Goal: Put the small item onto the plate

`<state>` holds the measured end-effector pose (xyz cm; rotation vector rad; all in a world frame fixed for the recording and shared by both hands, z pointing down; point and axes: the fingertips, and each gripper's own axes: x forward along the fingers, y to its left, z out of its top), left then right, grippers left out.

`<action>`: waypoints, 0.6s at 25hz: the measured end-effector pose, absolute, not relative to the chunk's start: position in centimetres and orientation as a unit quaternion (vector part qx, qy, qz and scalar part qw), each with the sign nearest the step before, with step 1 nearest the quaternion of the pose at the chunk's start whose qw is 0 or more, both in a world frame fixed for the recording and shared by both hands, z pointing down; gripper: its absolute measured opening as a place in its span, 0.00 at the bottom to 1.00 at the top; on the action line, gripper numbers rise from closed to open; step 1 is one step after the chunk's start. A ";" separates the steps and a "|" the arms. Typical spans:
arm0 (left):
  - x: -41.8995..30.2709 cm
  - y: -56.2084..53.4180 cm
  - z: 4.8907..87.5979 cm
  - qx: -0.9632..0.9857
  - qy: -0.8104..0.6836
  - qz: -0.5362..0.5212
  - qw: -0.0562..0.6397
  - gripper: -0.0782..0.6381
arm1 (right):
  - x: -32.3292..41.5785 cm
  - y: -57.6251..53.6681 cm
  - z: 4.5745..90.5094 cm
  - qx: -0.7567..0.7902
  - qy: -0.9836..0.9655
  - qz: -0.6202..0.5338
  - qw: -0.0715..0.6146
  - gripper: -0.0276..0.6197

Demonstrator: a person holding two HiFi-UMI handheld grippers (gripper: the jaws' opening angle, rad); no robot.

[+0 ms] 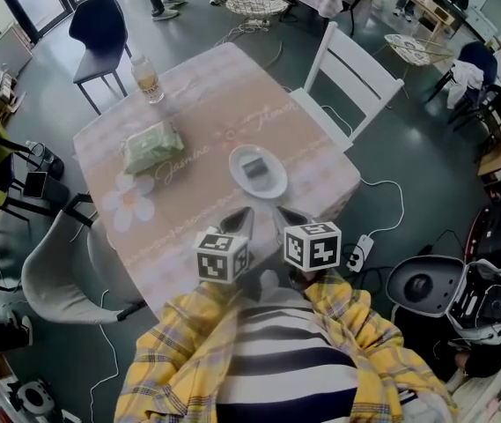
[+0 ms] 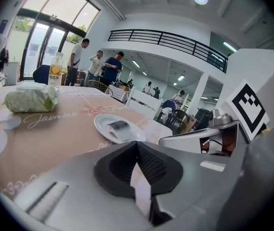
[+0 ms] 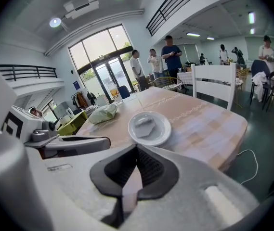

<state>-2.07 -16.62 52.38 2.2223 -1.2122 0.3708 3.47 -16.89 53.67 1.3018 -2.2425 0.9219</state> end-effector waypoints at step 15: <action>-2.0 -16.0 52.3 0.829 -0.456 0.126 0.298 0.11 | 3.4 -16.0 53.8 0.460 -0.804 0.319 0.199 0.04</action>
